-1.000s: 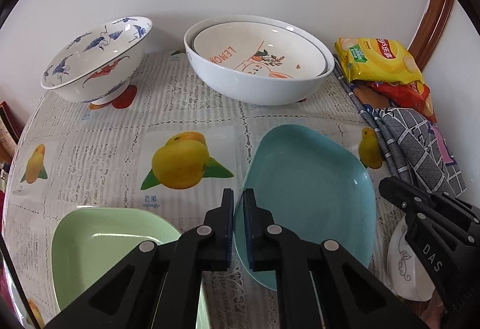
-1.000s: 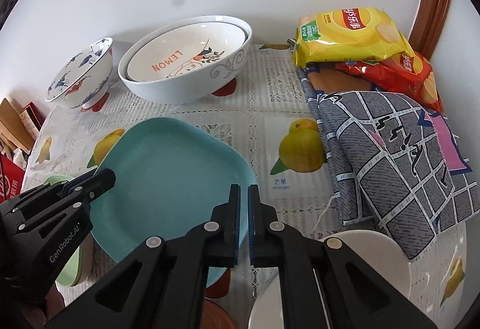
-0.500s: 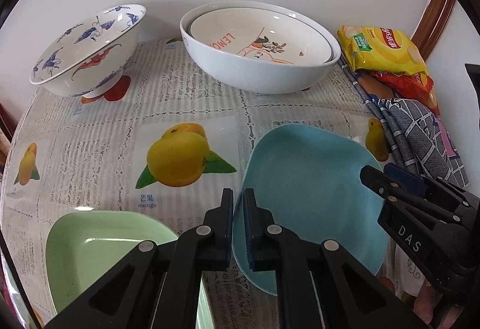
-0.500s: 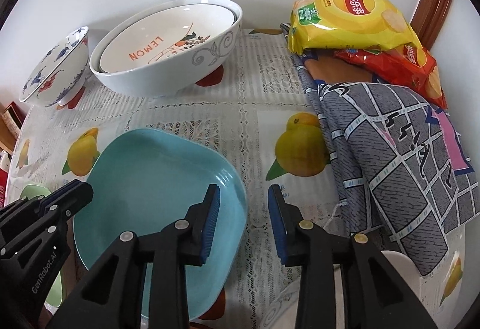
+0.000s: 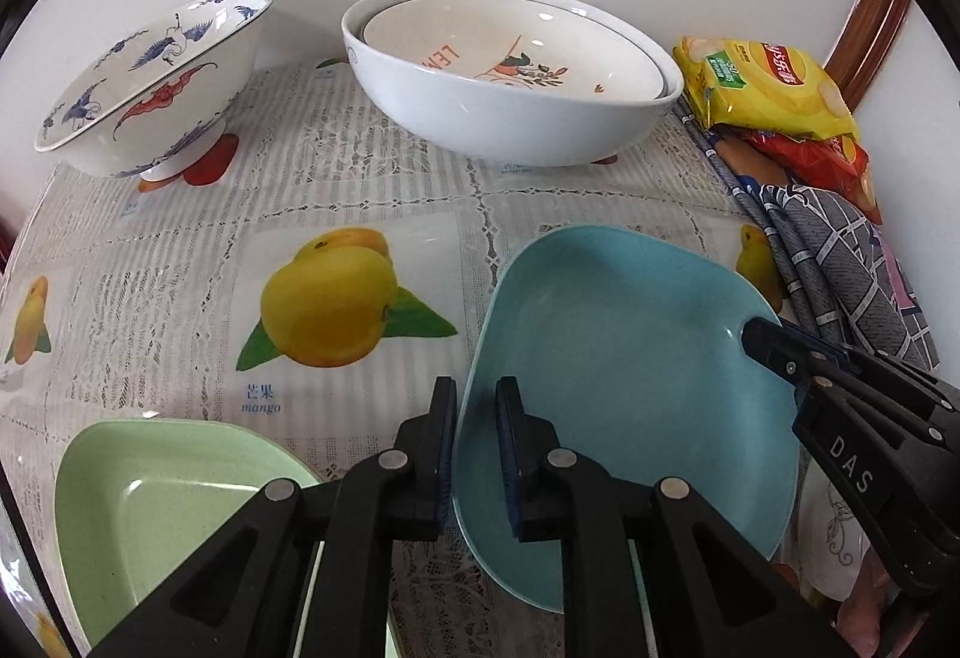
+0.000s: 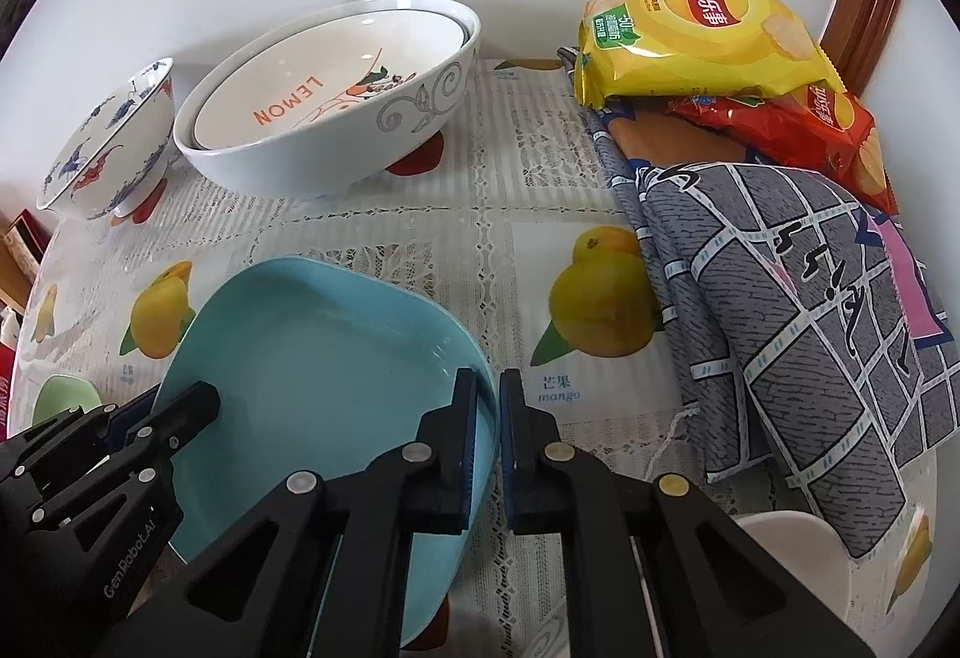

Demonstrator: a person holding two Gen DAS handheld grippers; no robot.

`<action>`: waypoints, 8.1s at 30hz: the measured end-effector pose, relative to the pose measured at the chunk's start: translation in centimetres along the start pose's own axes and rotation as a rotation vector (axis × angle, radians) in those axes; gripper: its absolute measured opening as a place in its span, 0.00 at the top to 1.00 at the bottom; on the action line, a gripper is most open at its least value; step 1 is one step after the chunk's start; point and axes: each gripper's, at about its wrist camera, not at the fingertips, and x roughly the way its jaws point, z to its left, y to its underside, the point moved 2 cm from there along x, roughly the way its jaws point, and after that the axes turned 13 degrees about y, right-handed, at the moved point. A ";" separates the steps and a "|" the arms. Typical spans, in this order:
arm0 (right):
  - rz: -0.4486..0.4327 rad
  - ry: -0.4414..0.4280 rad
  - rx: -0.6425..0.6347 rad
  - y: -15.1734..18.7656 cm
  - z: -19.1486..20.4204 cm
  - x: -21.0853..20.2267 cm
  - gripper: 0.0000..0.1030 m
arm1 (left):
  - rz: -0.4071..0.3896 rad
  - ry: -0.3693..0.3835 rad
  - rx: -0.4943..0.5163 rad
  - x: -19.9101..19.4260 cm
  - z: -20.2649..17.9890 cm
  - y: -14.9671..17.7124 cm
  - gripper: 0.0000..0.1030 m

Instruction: Organize plates and bowls

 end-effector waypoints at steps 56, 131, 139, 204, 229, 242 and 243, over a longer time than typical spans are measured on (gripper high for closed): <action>-0.252 -0.036 0.154 13.6 -6.8 -26.3 0.95 | -0.246 0.042 0.097 -22.5 -7.8 12.4 0.86; -0.121 -0.123 -0.004 6.0 7.5 -15.4 0.95 | -0.154 0.002 -0.136 -14.8 7.1 7.5 0.86; -0.083 -0.138 -0.043 6.5 9.3 -13.8 0.95 | -0.127 -0.015 -0.183 -13.8 9.1 8.2 0.86; -0.185 -0.127 -0.105 8.5 6.5 -16.3 0.57 | -0.157 -0.106 -0.170 -17.2 9.0 10.4 0.70; -0.177 0.081 0.049 17.5 -13.4 -19.6 0.40 | -0.245 -0.117 0.015 -19.3 -5.5 12.6 0.56; -0.100 0.057 0.128 19.4 -17.7 -15.4 0.40 | -0.111 -0.067 0.038 -14.3 -8.4 12.1 0.56; -0.094 0.056 0.129 19.4 -17.9 -15.0 0.40 | -0.106 -0.065 0.041 -13.9 -8.6 12.1 0.56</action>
